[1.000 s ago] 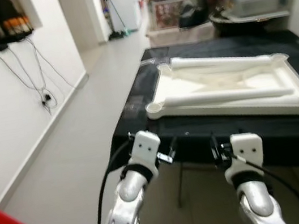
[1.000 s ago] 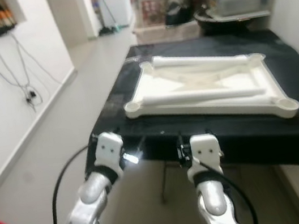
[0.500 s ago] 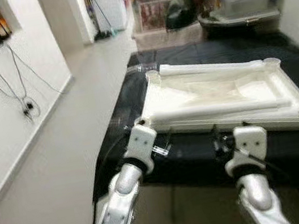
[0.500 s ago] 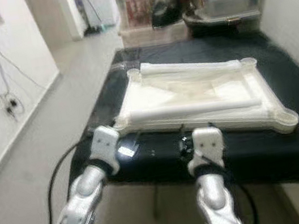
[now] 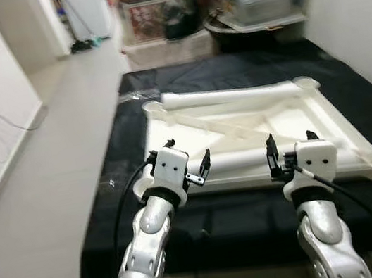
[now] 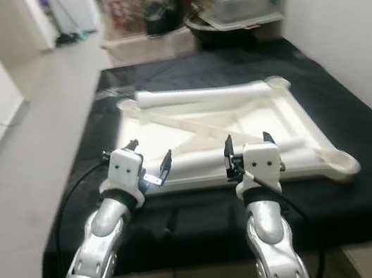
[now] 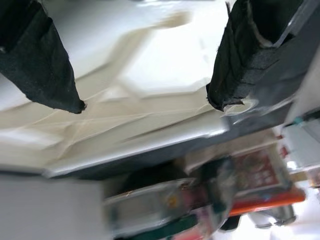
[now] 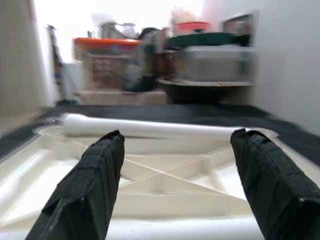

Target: Building children table

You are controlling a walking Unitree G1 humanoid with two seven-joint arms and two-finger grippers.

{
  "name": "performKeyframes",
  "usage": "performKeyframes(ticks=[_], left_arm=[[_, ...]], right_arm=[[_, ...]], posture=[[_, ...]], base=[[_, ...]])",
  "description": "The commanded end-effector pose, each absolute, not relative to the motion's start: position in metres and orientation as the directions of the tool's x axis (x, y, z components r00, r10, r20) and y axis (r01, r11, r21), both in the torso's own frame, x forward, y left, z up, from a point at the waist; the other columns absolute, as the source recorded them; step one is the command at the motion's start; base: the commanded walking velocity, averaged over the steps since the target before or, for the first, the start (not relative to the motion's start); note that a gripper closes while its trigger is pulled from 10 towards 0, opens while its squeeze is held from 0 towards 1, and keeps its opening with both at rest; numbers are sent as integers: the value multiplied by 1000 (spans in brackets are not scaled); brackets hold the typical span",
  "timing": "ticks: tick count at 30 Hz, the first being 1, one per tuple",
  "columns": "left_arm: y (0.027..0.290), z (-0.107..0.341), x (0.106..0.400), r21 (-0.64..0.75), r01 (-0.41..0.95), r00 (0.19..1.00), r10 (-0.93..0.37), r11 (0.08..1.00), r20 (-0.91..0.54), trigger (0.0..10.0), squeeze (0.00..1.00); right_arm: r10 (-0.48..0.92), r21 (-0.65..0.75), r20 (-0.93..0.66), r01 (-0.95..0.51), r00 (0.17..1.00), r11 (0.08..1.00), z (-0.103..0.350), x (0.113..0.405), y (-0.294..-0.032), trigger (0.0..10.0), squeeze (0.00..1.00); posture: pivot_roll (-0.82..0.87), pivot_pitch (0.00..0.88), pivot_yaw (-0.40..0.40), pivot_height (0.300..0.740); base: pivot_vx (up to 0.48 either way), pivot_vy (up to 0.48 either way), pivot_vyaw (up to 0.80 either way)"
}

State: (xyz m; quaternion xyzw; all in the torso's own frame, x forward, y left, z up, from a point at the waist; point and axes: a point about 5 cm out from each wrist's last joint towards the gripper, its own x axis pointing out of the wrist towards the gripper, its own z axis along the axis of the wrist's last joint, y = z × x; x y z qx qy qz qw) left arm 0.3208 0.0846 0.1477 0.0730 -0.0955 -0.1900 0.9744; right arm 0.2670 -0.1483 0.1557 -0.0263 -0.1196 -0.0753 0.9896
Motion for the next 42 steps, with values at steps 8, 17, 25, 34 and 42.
performKeyframes(ticks=[8,17,25,34,42], left_arm=[[72,191,355,400,550,769,-631,733,98,10000,0],[61,208,378,556,730,581,-790,398,-197,10000,1000],[59,203,382,405,905,348,-774,131,-529,10000,0],[79,191,384,352,935,289,-677,47,-676,10000,0],[87,190,387,378,925,312,-620,28,-719,10000,0]], right_arm=[[-198,-35,226,211,954,977,152,265,-162,10000,0],[-235,-19,198,243,952,970,150,266,-167,10000,0],[-284,1,149,287,947,958,144,255,-168,10000,0],[-317,20,98,316,944,949,139,237,-168,10000,0],[-315,23,89,314,945,949,142,231,-166,10000,0]], posture=[[108,0,-6,740],[113,0,16,740],[114,0,79,740],[123,0,109,740],[132,0,105,740]], base=[[0,0,0],[0,0,0],[0,0,0],[0,0,0],[0,0,0]])
